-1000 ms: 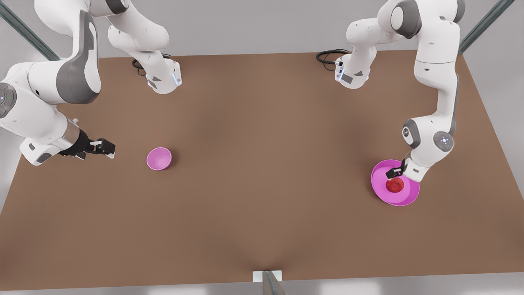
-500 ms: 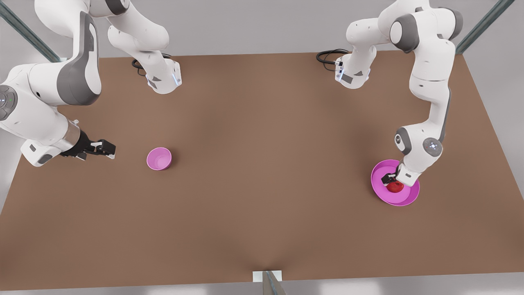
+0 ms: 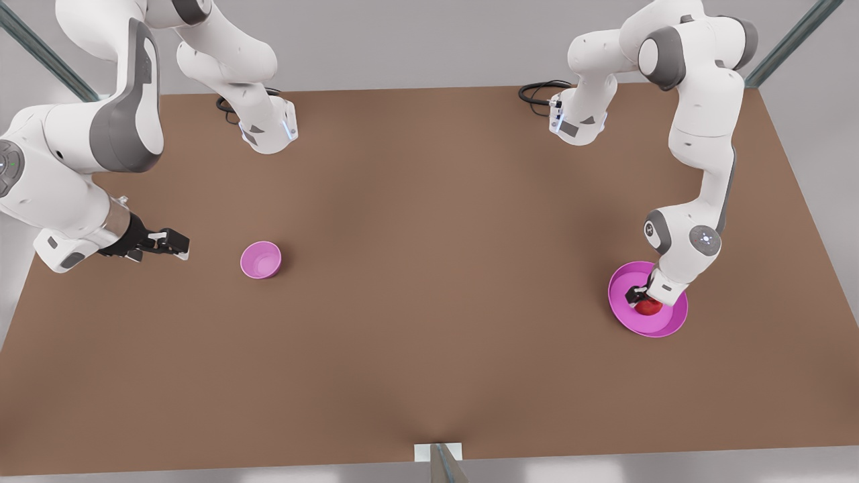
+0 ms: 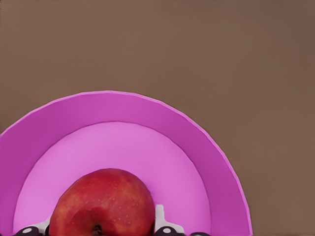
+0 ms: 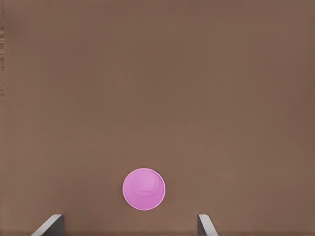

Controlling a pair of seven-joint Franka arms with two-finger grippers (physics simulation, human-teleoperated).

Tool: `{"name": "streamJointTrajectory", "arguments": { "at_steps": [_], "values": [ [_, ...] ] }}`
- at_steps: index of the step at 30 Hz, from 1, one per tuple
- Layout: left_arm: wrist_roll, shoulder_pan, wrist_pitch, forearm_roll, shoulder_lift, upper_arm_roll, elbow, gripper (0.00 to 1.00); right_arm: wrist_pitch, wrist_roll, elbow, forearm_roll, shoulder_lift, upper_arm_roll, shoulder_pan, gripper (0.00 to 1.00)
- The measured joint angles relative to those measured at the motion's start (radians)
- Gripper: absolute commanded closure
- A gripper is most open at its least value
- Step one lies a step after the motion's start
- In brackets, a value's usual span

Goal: Use the left arm to pick up the apple from the plate, transfer it to the gripper of the right arm, and then use the right arm to place it into the bowl

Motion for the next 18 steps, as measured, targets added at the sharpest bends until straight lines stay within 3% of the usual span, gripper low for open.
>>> {"name": "streamJointTrajectory", "arguments": {
  "at_steps": [2, 13, 18],
  "values": [
    [0.001, 0.0, 0.003, 0.0, 0.003, 0.0, 0.0, 0.21, 0.0, 0.0, 0.0, 0.0, 0.0, 0.0, 0.0, 0.0],
    [0.002, -0.004, 0.013, 0.004, -0.071, -0.01, 0.027, 0.25, -0.004, 0.002, 0.005, 0.001, -0.001, 0.038, 0.009, 0.0],
    [0.002, 0.002, 0.014, -0.025, -0.126, -0.204, 0.054, 0.24, -0.01, 0.006, 0.006, 0.002, -0.003, 0.047, 0.009, 0.0]
  ]
}}
